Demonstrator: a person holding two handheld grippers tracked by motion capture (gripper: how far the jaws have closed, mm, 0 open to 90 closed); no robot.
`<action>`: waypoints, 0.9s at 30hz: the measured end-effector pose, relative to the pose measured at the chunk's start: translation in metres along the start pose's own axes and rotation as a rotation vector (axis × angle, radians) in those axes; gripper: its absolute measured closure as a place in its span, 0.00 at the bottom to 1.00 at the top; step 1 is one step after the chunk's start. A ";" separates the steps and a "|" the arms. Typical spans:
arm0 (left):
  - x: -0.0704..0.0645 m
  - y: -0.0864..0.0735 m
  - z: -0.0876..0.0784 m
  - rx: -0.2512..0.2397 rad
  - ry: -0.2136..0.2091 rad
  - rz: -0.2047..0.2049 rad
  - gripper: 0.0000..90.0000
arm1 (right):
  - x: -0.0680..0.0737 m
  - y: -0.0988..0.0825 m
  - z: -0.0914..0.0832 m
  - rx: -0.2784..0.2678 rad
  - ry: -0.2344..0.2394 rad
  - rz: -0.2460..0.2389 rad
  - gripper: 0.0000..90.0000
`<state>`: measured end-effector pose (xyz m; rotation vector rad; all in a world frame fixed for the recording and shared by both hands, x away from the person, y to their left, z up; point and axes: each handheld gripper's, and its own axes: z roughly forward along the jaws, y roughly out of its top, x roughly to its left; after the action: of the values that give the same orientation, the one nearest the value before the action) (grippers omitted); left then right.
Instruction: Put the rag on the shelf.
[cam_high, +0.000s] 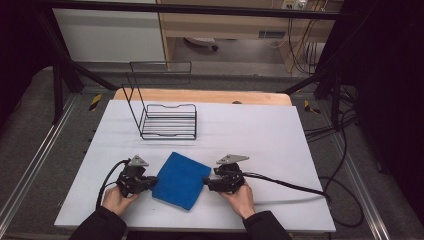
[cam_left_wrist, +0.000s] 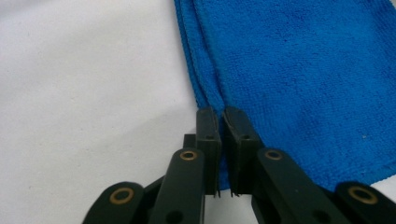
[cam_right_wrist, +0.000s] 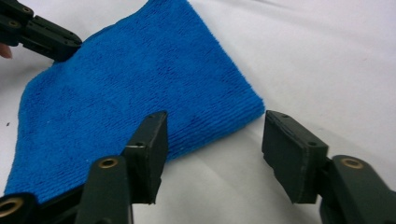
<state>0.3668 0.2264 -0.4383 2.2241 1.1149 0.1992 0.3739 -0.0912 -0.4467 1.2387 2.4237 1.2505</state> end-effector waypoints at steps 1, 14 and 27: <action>0.000 0.000 0.000 0.002 -0.003 -0.003 0.95 | 0.000 -0.001 0.000 0.002 0.008 0.002 0.48; -0.001 -0.001 -0.003 0.008 -0.003 -0.011 0.95 | 0.014 -0.004 0.008 0.002 0.055 0.020 0.63; -0.003 -0.002 -0.005 0.001 -0.005 -0.028 0.95 | 0.015 -0.003 0.014 0.020 0.057 0.019 0.96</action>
<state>0.3614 0.2270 -0.4357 2.2072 1.1432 0.1810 0.3690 -0.0726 -0.4541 1.2517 2.4754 1.2866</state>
